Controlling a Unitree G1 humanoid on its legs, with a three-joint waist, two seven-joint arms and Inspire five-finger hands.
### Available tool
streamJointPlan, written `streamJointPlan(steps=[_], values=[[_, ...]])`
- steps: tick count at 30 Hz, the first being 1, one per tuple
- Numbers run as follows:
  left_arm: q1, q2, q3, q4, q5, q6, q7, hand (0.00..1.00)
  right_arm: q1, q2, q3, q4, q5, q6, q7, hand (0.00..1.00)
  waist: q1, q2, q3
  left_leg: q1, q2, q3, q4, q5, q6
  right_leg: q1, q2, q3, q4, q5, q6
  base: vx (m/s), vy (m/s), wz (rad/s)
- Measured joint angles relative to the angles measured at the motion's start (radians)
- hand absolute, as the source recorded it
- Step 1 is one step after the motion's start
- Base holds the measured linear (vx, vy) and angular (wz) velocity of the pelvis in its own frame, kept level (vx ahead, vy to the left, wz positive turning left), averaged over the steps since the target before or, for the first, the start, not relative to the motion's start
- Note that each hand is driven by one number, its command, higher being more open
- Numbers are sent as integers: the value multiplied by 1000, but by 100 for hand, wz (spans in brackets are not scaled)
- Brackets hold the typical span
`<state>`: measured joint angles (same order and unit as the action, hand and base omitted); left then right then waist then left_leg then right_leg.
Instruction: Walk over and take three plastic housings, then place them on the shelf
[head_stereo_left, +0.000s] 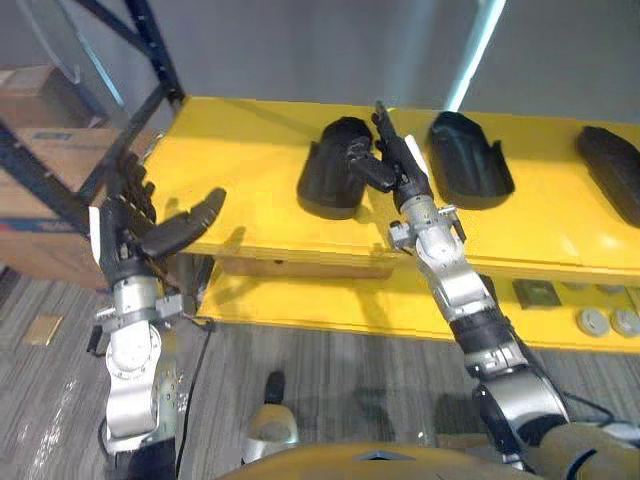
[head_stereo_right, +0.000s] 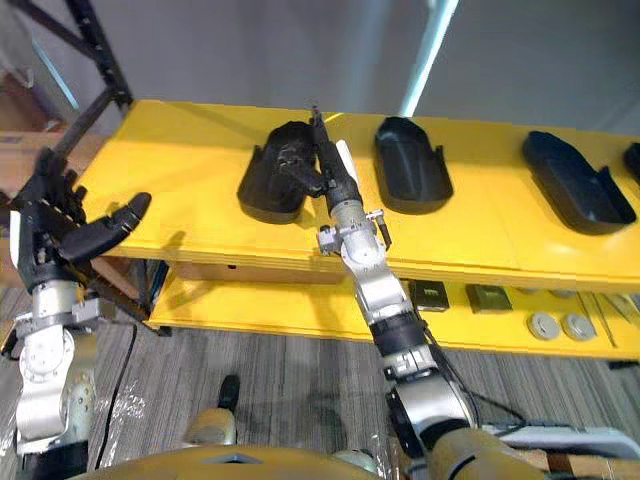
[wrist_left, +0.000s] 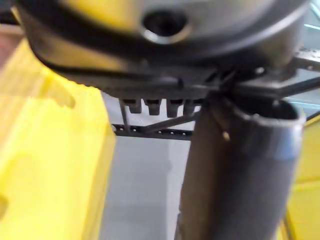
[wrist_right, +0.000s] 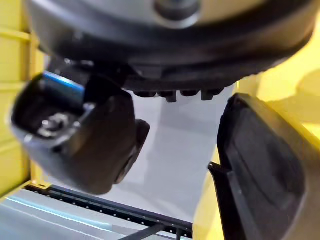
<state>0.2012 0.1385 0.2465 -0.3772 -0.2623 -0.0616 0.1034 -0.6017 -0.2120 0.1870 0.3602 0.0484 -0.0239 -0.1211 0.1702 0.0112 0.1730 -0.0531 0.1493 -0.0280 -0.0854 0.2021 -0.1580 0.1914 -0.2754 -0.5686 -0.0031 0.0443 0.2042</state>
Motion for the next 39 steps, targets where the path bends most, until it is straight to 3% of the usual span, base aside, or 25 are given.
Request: streamJointPlan(steps=[6,11,17,21,28,32,39], values=[[96,-31,-51,-9,-2,-8,-57,100,-168,-45,-36,222,11,16,-37,100,50,13,7,-15,-11,-40,0,10,0,18,0,-38,1,0,2,-67,17,22],[159,-57,-119,-9,-11,-28,-90,100,-256,-93,-67,305,-32,-10,-191,100,56,48,28,-39,-19,-63,0,18,4,12,-2,-61,0,3,6,-84,38,13],[161,-63,-179,-8,-23,-51,-85,100,-302,-146,-88,305,-45,-34,-285,100,53,67,38,-41,-22,-62,1,29,8,8,-5,-61,-1,6,12,-22,5,-1],[160,-64,-199,-7,-51,-60,-81,100,-332,-164,-87,314,-43,-20,-271,100,45,84,48,-37,-24,-60,1,29,8,8,-9,-60,0,9,16,-19,2,-2],[157,-63,-227,-7,-69,-68,-79,100,-366,-189,-71,420,-24,86,-131,100,40,106,79,-22,-31,-58,0,27,6,20,-19,-58,4,3,14,-67,12,-1],[138,-63,-244,-7,-144,-112,-72,100,-404,-191,-34,474,56,156,-57,100,39,111,118,-26,-33,-58,0,18,-1,15,-21,-57,7,4,15,-76,16,0],[78,-64,-267,-12,-176,-131,-44,100,-477,-194,-22,502,126,165,-15,100,43,108,158,-30,-38,-50,1,27,11,0,-32,-47,21,4,16,-40,3,-3]])
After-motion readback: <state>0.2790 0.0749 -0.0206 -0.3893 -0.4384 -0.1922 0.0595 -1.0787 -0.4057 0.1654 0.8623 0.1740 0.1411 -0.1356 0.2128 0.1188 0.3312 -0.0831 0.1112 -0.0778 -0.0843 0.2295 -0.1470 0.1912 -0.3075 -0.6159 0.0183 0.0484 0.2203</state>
